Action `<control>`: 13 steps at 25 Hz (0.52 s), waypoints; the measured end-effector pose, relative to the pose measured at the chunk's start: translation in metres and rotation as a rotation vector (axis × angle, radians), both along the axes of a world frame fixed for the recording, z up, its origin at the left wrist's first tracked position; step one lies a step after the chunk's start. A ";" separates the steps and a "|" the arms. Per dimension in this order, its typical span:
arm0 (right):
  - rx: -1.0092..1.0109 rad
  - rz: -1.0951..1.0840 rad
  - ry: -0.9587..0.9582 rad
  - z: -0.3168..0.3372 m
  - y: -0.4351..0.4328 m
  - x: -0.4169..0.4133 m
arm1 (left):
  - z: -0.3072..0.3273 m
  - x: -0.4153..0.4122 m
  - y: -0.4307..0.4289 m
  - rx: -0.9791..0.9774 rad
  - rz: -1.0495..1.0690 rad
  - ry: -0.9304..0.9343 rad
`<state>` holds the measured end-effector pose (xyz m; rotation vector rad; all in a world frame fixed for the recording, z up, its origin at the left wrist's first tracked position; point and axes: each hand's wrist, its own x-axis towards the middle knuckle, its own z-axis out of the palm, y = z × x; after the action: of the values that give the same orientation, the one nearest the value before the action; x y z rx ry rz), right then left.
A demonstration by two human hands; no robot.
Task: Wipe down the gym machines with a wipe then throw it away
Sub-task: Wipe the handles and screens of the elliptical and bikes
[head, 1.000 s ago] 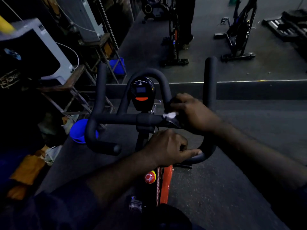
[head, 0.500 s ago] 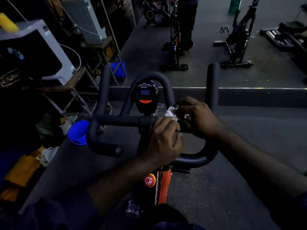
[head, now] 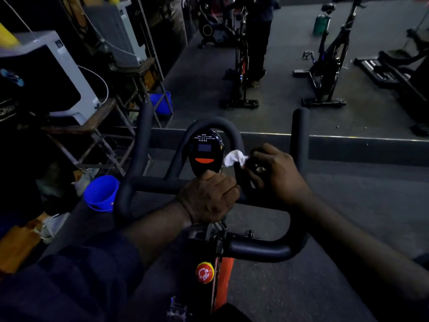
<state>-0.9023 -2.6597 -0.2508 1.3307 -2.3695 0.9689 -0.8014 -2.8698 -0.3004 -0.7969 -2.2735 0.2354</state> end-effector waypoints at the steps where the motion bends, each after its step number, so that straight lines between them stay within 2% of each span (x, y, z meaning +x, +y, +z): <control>1: -0.010 0.009 0.009 0.004 0.001 -0.001 | 0.000 0.001 -0.001 0.006 -0.005 0.004; 4: -0.128 -0.047 0.034 0.033 -0.032 -0.023 | 0.000 0.000 -0.002 0.011 -0.006 -0.036; 8: 0.045 0.048 0.169 0.033 -0.057 -0.034 | -0.002 0.001 -0.002 0.034 -0.001 -0.051; 13: -0.043 0.021 0.057 0.029 -0.024 -0.024 | 0.001 0.001 0.001 0.053 0.000 -0.033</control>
<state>-0.9258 -2.6842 -0.2222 1.3511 -2.2843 0.9694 -0.8002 -2.8687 -0.2994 -0.7791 -2.3003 0.1627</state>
